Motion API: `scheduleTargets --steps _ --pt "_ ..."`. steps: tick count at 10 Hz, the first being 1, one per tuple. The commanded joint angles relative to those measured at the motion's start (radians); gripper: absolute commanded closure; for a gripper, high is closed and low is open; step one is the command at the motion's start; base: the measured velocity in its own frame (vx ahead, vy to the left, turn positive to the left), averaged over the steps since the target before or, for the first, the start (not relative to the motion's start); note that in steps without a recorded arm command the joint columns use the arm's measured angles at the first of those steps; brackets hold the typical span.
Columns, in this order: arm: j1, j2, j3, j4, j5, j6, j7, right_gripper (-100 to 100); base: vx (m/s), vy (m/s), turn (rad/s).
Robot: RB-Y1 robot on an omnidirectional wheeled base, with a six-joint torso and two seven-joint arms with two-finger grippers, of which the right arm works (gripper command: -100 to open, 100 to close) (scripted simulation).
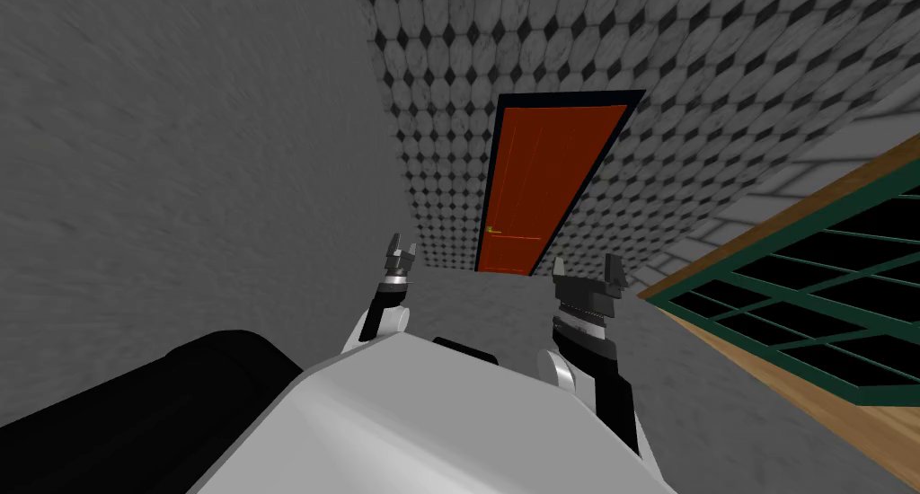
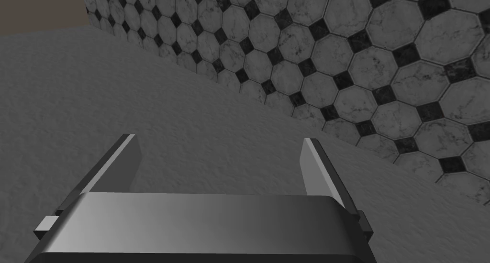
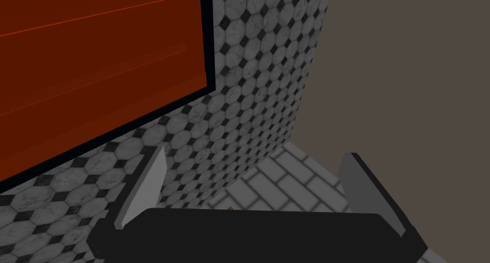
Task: Pull the door open
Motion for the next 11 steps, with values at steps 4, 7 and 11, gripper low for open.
scheduleTargets --steps 4,7,11 --pt "-0.042 -0.027 -0.012 0.108 -0.006 -0.025 0.003 -100 0.083 0.000 0.049" --pt "-0.066 -0.041 -0.019 0.171 -0.010 -0.040 0.005 -100 0.077 -0.008 0.043" --pt "-0.105 -0.059 -0.030 0.271 -0.015 -0.063 0.008 -100 0.074 -0.002 0.045"
